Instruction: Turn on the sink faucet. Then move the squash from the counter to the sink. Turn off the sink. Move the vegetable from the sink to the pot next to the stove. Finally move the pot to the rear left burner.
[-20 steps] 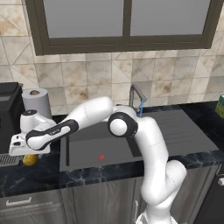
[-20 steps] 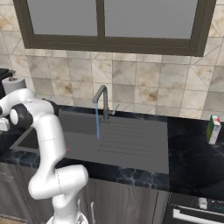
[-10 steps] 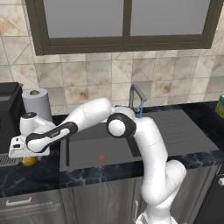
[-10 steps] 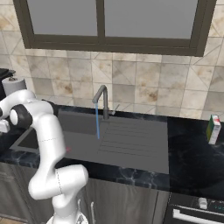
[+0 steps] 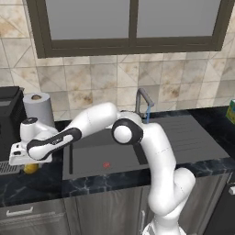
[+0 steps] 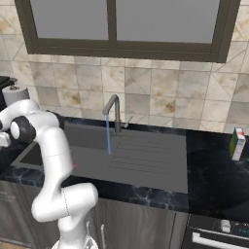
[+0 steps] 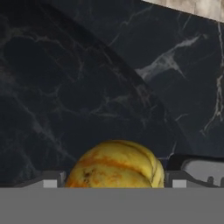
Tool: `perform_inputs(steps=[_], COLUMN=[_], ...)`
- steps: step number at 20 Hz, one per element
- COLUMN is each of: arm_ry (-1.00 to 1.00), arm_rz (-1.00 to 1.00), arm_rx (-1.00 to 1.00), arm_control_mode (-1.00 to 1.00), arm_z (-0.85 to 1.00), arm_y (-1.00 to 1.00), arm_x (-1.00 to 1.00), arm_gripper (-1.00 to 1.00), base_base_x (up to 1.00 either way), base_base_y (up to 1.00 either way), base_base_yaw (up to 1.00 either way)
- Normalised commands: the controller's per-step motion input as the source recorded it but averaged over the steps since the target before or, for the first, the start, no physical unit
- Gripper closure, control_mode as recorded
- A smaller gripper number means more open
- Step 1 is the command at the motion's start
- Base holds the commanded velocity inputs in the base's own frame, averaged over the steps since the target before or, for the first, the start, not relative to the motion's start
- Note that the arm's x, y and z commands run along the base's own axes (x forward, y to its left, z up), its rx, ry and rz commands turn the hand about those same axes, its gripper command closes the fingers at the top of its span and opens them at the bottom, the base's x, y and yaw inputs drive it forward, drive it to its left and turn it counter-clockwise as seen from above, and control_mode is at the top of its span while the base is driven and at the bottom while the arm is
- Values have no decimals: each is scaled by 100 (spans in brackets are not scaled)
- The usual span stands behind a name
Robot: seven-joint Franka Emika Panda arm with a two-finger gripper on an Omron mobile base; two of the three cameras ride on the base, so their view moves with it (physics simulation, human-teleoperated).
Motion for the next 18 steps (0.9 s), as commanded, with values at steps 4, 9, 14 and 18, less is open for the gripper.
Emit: perform_inputs(steps=[4, 9, 14, 18], arm_ry=[-8, -4, -2, -1], arm_rz=[-4, -11, -15, -14], arm_rx=[0, 0, 2, 3], arm_control_mode=[-100, -100, -100, -100], arm_z=[39, 39, 16, 6], arm_y=[-59, -74, -88, -97], arm_x=[-29, -31, -25, -2], arm_gripper=[100, 100, 100, 100], base_base_x=[0, 0, 0, 0], base_base_y=[0, 0, 0, 0], base_base_yaw=[0, 0, 0, 0])
